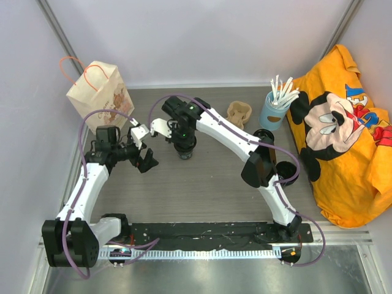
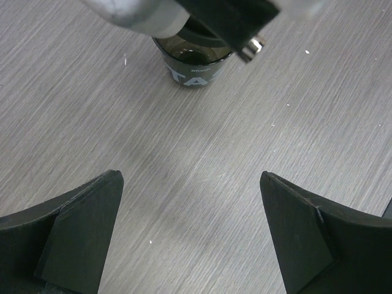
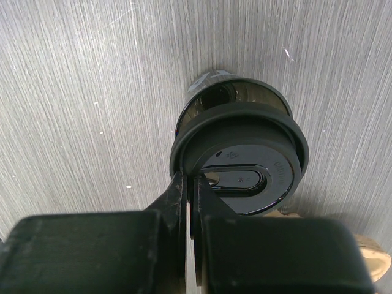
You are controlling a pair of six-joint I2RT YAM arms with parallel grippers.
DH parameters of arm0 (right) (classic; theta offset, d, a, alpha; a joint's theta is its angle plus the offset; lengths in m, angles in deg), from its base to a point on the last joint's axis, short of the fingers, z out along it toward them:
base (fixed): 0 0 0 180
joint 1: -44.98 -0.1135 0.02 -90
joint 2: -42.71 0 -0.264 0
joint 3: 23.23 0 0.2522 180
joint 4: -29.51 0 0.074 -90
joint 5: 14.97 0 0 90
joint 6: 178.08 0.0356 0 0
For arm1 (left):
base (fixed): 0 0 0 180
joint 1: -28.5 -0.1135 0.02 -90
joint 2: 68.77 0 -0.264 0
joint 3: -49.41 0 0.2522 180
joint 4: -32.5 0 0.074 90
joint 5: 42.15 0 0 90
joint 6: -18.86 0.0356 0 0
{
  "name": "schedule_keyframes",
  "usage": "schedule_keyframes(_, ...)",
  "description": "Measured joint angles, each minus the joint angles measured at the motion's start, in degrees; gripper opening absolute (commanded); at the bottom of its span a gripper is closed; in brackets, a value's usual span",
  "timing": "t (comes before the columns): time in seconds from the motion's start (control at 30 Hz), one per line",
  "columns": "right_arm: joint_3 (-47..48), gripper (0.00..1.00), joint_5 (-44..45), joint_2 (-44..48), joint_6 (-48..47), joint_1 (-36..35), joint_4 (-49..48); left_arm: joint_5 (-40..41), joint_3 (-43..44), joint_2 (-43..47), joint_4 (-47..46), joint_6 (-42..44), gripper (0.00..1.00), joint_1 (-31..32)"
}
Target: Pack the takeout coffee
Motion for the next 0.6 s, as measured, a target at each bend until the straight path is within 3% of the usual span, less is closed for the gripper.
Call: schedule_keyframes(0.6, 1.18, 0.03, -0.04, -2.56, 0.02, -0.81, -0.33, -2.62, 0.0, 0.0, 1.84, 0.5, 1.0, -2.21)
